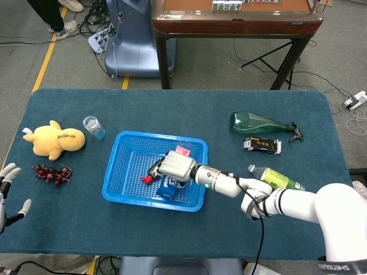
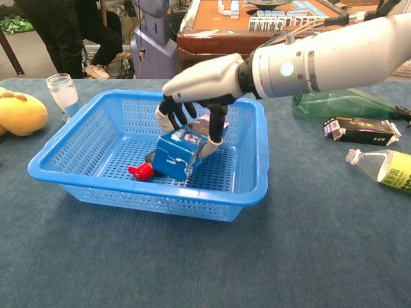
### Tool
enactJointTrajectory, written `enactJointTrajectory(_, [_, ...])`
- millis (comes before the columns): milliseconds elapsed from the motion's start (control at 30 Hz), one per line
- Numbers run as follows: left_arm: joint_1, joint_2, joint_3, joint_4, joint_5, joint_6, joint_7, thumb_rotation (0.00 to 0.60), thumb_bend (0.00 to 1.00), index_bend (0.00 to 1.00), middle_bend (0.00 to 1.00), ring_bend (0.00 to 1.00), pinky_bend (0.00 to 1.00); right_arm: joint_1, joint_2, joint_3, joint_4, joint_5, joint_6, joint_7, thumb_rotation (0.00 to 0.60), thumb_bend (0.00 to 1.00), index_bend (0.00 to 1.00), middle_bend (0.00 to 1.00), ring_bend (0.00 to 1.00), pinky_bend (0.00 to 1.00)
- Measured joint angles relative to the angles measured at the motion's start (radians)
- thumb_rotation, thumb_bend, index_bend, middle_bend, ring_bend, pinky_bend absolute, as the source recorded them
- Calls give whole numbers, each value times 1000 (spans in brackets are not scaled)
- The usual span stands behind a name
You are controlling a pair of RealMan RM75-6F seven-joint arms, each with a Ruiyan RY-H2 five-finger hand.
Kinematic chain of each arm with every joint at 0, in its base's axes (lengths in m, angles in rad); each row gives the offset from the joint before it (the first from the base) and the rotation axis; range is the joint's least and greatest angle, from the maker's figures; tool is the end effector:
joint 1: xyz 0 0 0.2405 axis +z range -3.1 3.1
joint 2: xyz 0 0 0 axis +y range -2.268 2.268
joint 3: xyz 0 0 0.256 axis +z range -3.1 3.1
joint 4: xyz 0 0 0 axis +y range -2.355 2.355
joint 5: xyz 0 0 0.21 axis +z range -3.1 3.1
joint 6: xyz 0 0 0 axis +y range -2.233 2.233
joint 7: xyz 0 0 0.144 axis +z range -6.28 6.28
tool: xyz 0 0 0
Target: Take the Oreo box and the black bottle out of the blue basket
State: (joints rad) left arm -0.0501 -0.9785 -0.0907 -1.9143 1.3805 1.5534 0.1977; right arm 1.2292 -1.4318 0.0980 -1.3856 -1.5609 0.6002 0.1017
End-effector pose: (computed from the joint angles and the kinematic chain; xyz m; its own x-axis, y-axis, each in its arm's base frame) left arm -0.2751 0.1737 0.1955 0.4233 -0.0570 0.9042 0.9017 0.1237 -0.4144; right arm -0.0138 -0.3748 -0.0261 0.7448 -0.1738 0.6443 -0.4217 -0.8709 0.2526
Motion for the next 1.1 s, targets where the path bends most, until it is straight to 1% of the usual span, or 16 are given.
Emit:
enactJointTrajectory(100, [-1, 0, -1, 0, 5, 2, -3, 600, 326, 184, 102, 135, 227, -21, 23, 17, -4, -10, 76, 29, 600, 400, 725, 571, 430, 368])
enactJointTrajectory(200, [-1, 0, -1, 0, 11, 2, -6, 600, 326, 184, 103, 135, 226, -45, 56, 45, -16, -10, 155, 63, 600, 400, 729, 571, 430, 368])
enactJointTrajectory(333, [-4, 1, -1, 2, 17, -1, -9, 600, 326, 183, 103, 135, 226, -86, 127, 89, -51, -5, 263, 98, 600, 400, 729, 570, 430, 368])
enactJointTrajectory(533, [-7, 2, -2, 5, 22, -6, -16, 600, 326, 183, 103, 135, 226, -154, 252, 140, -122, 17, 371, 110, 600, 399, 729, 570, 430, 370])
enactJointTrajectory(667, [-10, 1, -1, 9, 26, -9, -21, 600, 326, 183, 103, 135, 226, -198, 330, 149, -168, 32, 395, 108, 600, 400, 729, 570, 433, 380])
enactJointTrajectory(767, [-10, 0, 0, 12, 24, -13, -25, 600, 326, 183, 103, 135, 226, -231, 387, 135, -198, 35, 390, 103, 600, 400, 729, 570, 433, 380])
enactJointTrajectory(867, [-12, -3, 1, 17, 23, -19, -29, 600, 326, 182, 103, 135, 226, -267, 427, 89, -220, 18, 379, 96, 600, 400, 729, 570, 433, 380])
enactJointTrajectory(1000, [-13, -6, 4, 15, 30, -21, -29, 600, 326, 181, 103, 135, 226, -322, 442, 24, -227, -38, 389, 102, 600, 400, 729, 570, 433, 380])
enactJointTrajectory(1100, [-15, -6, 4, 10, 36, -21, -22, 600, 326, 181, 103, 135, 226, -353, 434, -21, -207, -90, 405, 119, 600, 400, 729, 570, 434, 380])
